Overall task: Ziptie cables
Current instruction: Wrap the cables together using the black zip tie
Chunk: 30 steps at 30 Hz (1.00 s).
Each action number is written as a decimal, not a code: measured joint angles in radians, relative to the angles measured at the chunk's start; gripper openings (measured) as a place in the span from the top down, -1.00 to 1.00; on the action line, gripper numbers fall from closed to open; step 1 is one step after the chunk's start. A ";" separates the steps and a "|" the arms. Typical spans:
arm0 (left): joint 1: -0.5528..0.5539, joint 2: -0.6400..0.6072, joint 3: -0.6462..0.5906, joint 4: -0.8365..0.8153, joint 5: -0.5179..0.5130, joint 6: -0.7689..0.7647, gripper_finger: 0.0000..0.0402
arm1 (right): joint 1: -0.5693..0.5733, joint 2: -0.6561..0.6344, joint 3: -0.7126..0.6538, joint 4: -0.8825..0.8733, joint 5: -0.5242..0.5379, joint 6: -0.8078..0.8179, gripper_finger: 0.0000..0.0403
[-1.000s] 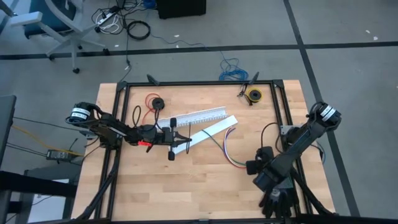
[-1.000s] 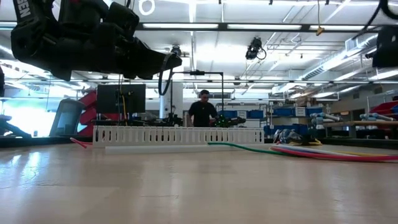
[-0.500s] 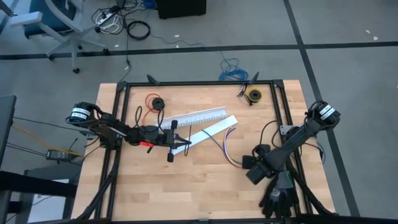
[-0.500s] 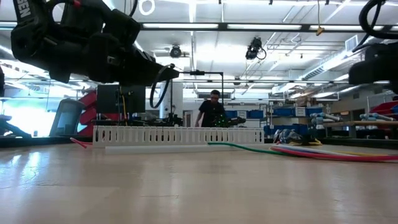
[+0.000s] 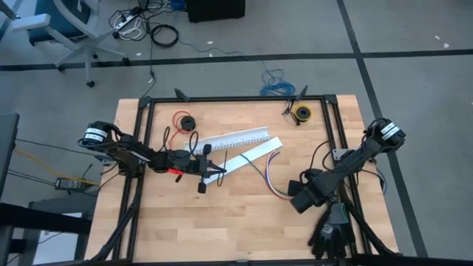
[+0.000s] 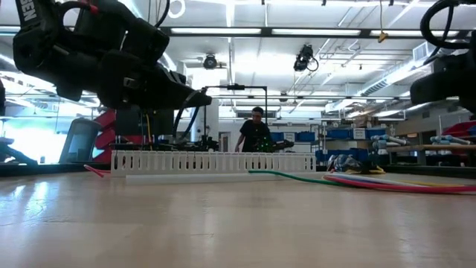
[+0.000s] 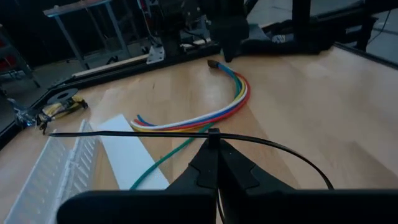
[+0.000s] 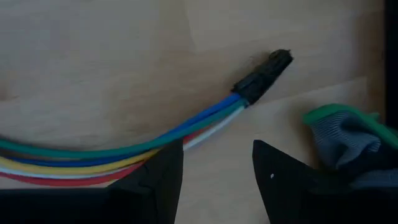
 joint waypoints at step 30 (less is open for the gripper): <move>0.000 0.000 0.000 -0.002 0.000 0.004 0.97 | -0.028 -0.003 -0.169 0.268 -0.026 -0.215 0.76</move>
